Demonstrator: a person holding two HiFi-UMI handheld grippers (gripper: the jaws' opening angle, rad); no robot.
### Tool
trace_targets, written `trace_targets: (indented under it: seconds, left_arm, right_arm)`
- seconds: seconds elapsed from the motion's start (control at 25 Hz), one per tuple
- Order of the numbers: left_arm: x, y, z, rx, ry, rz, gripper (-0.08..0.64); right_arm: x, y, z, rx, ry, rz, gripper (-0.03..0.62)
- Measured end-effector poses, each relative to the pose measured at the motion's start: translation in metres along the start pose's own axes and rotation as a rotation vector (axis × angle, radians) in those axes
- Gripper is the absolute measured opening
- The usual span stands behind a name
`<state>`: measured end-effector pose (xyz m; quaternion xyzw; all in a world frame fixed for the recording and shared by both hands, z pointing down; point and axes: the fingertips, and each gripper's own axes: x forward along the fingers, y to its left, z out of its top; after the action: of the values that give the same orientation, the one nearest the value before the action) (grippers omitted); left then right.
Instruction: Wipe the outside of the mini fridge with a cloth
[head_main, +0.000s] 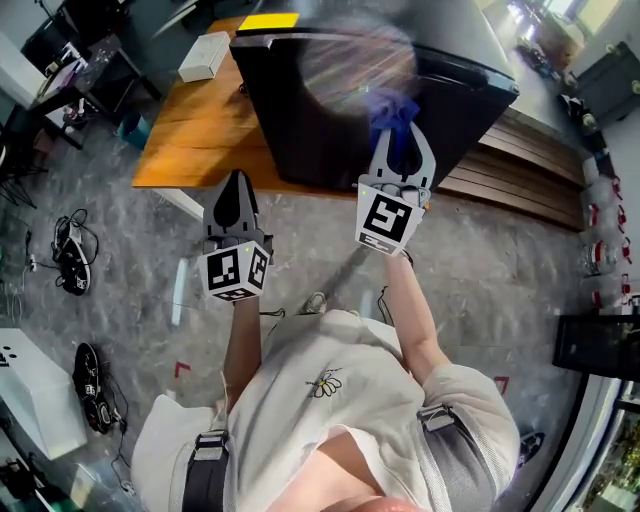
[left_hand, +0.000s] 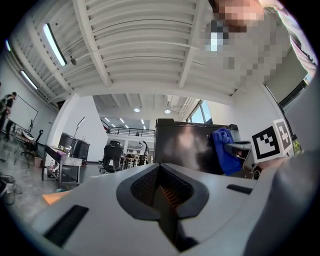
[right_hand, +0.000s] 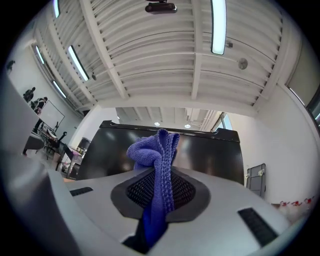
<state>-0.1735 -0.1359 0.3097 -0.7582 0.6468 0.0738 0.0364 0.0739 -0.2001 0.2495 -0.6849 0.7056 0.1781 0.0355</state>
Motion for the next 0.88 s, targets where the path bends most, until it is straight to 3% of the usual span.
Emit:
trace_targets:
  seconds: [0.88]
  left_arm:
    - [0.009, -0.016, -0.002, -0.006, -0.009, -0.049, 0.005]
  right_arm:
    - [-0.022, -0.109, -0.025, -0.039, 0.059, -0.245, 0.061]
